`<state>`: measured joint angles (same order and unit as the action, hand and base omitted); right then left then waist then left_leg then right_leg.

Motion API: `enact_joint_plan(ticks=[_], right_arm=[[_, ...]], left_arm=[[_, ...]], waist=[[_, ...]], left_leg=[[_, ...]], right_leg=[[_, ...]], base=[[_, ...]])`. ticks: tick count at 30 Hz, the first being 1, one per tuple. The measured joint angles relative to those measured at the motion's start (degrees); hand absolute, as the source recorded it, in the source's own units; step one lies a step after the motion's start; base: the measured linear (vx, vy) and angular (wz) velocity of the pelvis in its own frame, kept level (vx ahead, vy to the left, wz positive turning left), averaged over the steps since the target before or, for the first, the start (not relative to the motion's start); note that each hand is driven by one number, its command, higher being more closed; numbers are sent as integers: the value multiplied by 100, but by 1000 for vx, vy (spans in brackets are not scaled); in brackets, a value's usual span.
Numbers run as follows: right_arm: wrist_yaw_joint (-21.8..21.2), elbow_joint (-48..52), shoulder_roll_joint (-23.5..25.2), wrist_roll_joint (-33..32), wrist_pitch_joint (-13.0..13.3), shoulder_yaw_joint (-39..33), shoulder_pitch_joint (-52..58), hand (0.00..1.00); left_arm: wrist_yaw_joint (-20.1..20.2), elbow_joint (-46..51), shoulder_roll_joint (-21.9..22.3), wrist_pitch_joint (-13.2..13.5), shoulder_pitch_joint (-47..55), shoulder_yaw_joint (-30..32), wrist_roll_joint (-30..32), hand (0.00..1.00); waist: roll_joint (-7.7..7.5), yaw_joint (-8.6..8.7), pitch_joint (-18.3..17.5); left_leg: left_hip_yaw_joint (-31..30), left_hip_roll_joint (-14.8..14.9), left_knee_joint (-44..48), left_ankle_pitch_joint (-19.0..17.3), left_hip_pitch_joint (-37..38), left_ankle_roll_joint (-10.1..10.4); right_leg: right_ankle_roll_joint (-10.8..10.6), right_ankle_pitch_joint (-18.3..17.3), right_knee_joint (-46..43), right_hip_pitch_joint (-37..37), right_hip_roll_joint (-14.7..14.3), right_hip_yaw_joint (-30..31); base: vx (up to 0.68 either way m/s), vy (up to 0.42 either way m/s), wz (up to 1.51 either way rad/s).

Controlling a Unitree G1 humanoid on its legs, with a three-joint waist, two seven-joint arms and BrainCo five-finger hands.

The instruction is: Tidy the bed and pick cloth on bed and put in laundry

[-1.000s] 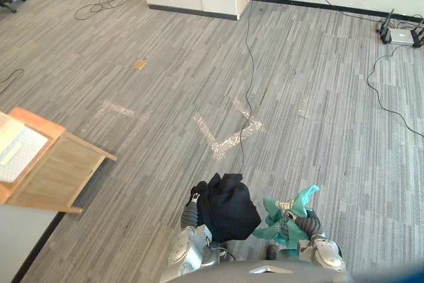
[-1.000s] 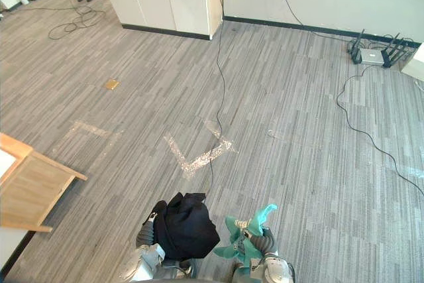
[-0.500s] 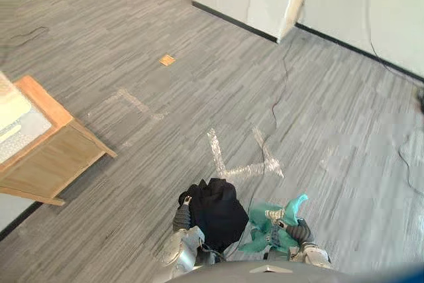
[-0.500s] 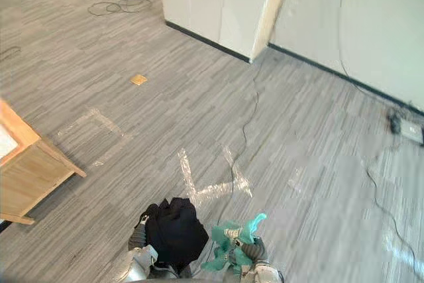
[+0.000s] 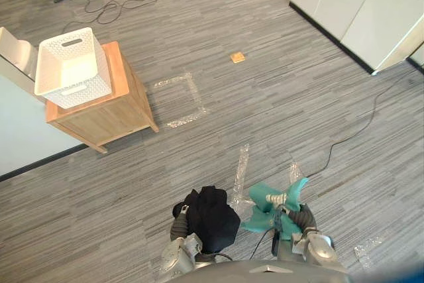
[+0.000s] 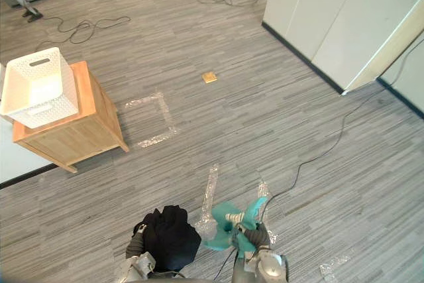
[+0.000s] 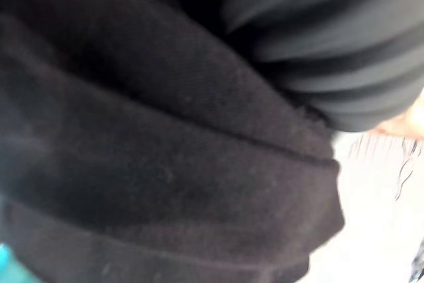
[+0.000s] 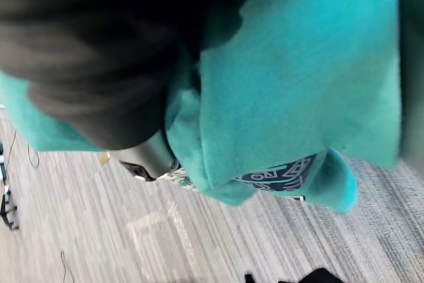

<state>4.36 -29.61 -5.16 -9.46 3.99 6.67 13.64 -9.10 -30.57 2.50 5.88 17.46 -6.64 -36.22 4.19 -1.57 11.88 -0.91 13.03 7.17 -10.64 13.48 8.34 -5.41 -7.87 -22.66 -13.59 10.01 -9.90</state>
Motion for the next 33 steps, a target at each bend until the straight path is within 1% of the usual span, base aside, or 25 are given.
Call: enact_joint_plan(ticks=[3, 4, 5, 6, 8, 9, 10, 11, 12, 13, 14, 16, 17, 18, 19, 20, 21, 23, 24, 26, 28, 29, 31, 32, 33], right_arm=[[-75, -37, -23, 189, -11, 96, -34, 100], [-106, -86, -11, 190, -17, 102, -32, 100], [-130, -96, 7, 188, -24, 156, -25, 100], [-146, -68, -14, 188, -19, 278, 17, 100], [-146, -70, -40, 185, -20, 360, 59, 100], [-146, -67, -23, 180, -13, 474, 88, 100], [-138, -74, -83, 178, -15, 464, 72, 100], [-134, -74, -98, 178, -17, 441, 55, 100], [-133, -74, -102, 181, -26, 427, 22, 100], [-131, -74, -99, 178, -36, 428, 19, 100], [-123, -74, -81, 177, -58, 428, 13, 100], [-113, -79, -73, 177, -78, 430, 15, 100], [-82, -86, -62, 177, -81, 446, 30, 100], [-64, -83, -61, 177, -81, 445, 33, 100], [-56, -76, -66, 178, -81, 435, 41, 100], [-2, -125, -44, 178, -112, 397, -7, 100], [24, -111, 33, 181, -125, 400, 17, 100], [38, -120, 88, 183, -128, 440, 53, 100], [52, -132, 80, 182, -132, 438, 55, 100], [79, -190, 71, 182, -137, 436, 47, 100], [91, -194, 81, 185, -170, 434, 39, 100], [85, -243, 131, 188, -181, 444, 29, 100], [80, -269, 123, 189, -173, 385, 29, 100], [80, -300, 132, 190, -181, 327, 48, 100], [78, -274, 132, 191, -179, 302, 124, 100]], left_arm=[[22, -65, 21, -1, -5, 63, -1, 100], [35, -88, 78, -1, -4, 98, -4, 100], [37, -134, 73, 2, -22, 114, -23, 100], [41, -56, 30, 3, -49, 103, -30, 100], [48, -6, 15, 51, -36, 100, -35, 100], [50, -6, -20, 62, -20, 67, -35, 100], [58, 6, -11, 57, -35, -64, -32, 100], [64, 52, -14, 57, -52, -158, -33, 100], [130, 154, -20, 58, -58, -242, -40, 100], [154, 192, -19, 58, -45, -241, -72, 100], [163, 266, -36, 57, -14, -236, -145, 100], [166, 291, -41, 57, -8, -238, -157, 100], [165, 302, -44, 56, -10, -238, -240, 100], [165, 298, -44, 55, -24, -240, -282, 100], [165, 295, -36, 53, -40, -247, -302, 100], [147, 290, -26, 20, -117, -280, -316, 100], [157, 336, -152, 34, -197, -280, -316, 100], [148, 329, -228, 64, -280, -274, -310, 100], [134, 324, -237, 45, -300, -289, -308, 100], [118, 324, -232, 31, -294, -295, -308, 100], [112, 339, -274, 2, -284, -295, -308, 100], [98, 335, -293, -32, -267, -294, -305, 100], [23, 327, -279, -54, -194, -391, -303, 100], [-12, 401, -350, -72, -130, -495, -254, 100], [-13, 442, -432, -77, -127, -622, -234, 100]], waist=[[159, 11, -154], [130, 23, -160], [53, 35, -137], [26, 53, -129], [47, 9, -109], [22, -73, -93], [75, -95, -86], [94, -92, -78], [130, -110, -52], [145, -119, -39], [155, -126, -10], [196, -147, 21], [204, -150, 33], [224, -135, 40], [263, -123, 55], [244, -124, 99], [20, -160, 121], [-198, -200, 127], [-215, -197, 137], [-202, -164, 150], [-233, -193, 154], [-304, -217, 158], [-304, -160, 107], [-454, -111, 19], [-599, -101, -71]], left_leg=[[-22, 276, 377, 137, -270, 82], [-103, 310, 798, 214, -518, -21], [-141, 309, 1354, 389, -839, -176], [-55, 405, 2094, 760, -1209, -275], [318, 698, 2856, 1470, -1460, -343], [353, 757, 3243, 1670, -1482, -277], [371, 619, 3849, 1263, -1691, -158], [378, 533, 4141, 998, -1834, -150], [520, 324, 4545, 497, -2077, -145], [611, 236, 4656, 285, -2170, -153], [761, 53, 4708, -1, -2315, -152], [930, -150, 4472, -249, -2476, -166], [1091, -269, 3754, -288, -2528, -218], [1207, -296, 3000, -190, -2532, -263], [1305, -288, 2284, 46, -2517, -338], [1535, -363, 1744, 63, -2349, -780], [1637, -669, 1319, 182, -2137, -822], [1626, -980, 970, 270, -2046, -910], [1652, -1073, 1006, 269, -2057, -918], [1795, -1088, 1090, 267, -2040, -922], [1997, -1052, 1042, 232, -1825, -968], [2092, -1050, 836, 198, -1624, -985], [2123, -1077, 398, 73, -1337, -1014], [2096, -1215, 110, 4, -1187, -1032], [2052, -1367, -86, 6, -1047, -1024]], right_leg=[[96, -268, -81, 50, -195, -246], [88, -317, 19, 120, -222, -349], [89, -320, 156, 248, -230, -415], [122, -298, 432, 517, -300, -539], [229, -271, 775, 957, -507, -520], [380, -276, 949, 1193, -613, -458], [533, -331, 1027, 1296, -649, -344], [612, -321, 1084, 1333, -657, -306], [725, -293, 1218, 1433, -706, -185], [728, -292, 1284, 1500, -721, -160], [741, -310, 1364, 1649, -731, -93], [699, -386, 1450, 1913, -711, -24], [569, -501, 1436, 2079, -645, -3], [498, -564, 1397, 2147, -624, -7], [395, -631, 1350, 2181, -633, -30], [227, -712, 1268, 2264, -599, 13], [214, -658, 1405, 2301, -399, 116], [175, -546, 1821, 2497, -238, 126], [174, -368, 2071, 2643, -190, 126], [248, -31, 2226, 2787, -163, 125], [171, 131, 2136, 2927, -137, 119], [116, 103, 1808, 2855, -134, 134], [-158, -108, 882, 2523, -107, 133], [-284, -313, -119, 2076, 63, 137], [-355, -288, -1198, 1600, 271, 147]], base=[[168, -261, 34], [78, -171, 27], [114, -224, 37], [133, -209, 31], [201, -231, -7], [215, -178, -49], [220, -132, -49], [198, -71, -45], [188, -44, -35], [193, -5, -41], [207, 35, -34], [236, 88, -28], [285, 167, -18], [296, 187, -11], [306, 217, 16], [351, 244, 30], [290, 201, 34], [300, 139, 32], [364, 122, 29], [233, 54, 18], [201, 10, 5], [153, -17, -6], [105, 13, 7], [172, 57, 33], [205, 58, 37]])
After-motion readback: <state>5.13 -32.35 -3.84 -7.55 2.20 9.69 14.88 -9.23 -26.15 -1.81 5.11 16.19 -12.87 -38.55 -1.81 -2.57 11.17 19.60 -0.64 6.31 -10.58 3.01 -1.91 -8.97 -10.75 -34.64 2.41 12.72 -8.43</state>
